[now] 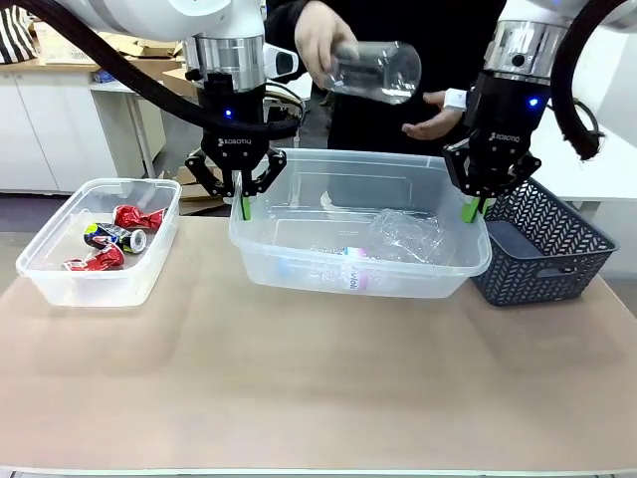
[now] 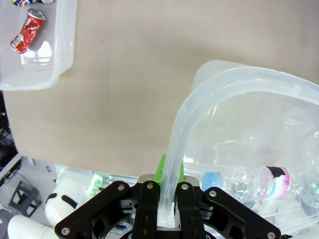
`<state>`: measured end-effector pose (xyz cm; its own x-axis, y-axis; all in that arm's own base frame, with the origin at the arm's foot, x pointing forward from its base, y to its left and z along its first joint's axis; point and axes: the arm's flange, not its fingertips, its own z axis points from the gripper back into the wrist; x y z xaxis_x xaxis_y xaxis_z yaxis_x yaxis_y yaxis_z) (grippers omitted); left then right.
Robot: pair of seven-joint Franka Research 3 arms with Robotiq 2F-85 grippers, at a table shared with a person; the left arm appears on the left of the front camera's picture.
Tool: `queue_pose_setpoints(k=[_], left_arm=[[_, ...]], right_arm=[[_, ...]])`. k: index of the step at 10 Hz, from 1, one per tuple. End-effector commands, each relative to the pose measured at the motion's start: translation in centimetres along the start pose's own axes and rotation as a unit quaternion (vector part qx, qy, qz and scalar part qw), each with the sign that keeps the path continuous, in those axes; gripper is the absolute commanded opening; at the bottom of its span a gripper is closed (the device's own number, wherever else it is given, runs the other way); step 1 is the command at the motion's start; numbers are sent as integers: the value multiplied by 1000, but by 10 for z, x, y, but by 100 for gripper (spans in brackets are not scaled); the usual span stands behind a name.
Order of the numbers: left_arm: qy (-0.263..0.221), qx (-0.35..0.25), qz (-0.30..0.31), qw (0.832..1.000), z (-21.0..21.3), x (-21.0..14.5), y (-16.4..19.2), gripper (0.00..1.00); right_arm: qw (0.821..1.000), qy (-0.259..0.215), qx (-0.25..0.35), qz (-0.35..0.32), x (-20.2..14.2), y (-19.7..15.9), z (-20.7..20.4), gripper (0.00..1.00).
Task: Sort the waste into each basket.
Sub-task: Offer the picked Organizing box to the human.
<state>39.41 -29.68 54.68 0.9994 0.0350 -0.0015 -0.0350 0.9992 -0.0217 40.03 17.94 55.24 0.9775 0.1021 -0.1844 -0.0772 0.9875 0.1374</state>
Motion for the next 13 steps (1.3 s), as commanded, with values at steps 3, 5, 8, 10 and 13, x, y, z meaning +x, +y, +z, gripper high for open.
queue_pose_setpoints(k=[3,5,8,10,13], left_arm=[[-7,-2,11,1000,1,0,1,5],[-7,-2,11,1000,1,0,1,5],[-7,-2,11,1000,1,0,1,5],[-7,-2,11,1000,1,0,1,5],[-7,-2,11,1000,1,0,1,5]], right_arm=[[1000,5,-3,18,-2,4,3,8],[1000,5,-3,18,-2,4,3,8],[1000,5,-3,18,-2,4,3,8],[1000,5,-3,18,-2,4,3,8],[1000,5,-3,18,-2,4,3,8]])
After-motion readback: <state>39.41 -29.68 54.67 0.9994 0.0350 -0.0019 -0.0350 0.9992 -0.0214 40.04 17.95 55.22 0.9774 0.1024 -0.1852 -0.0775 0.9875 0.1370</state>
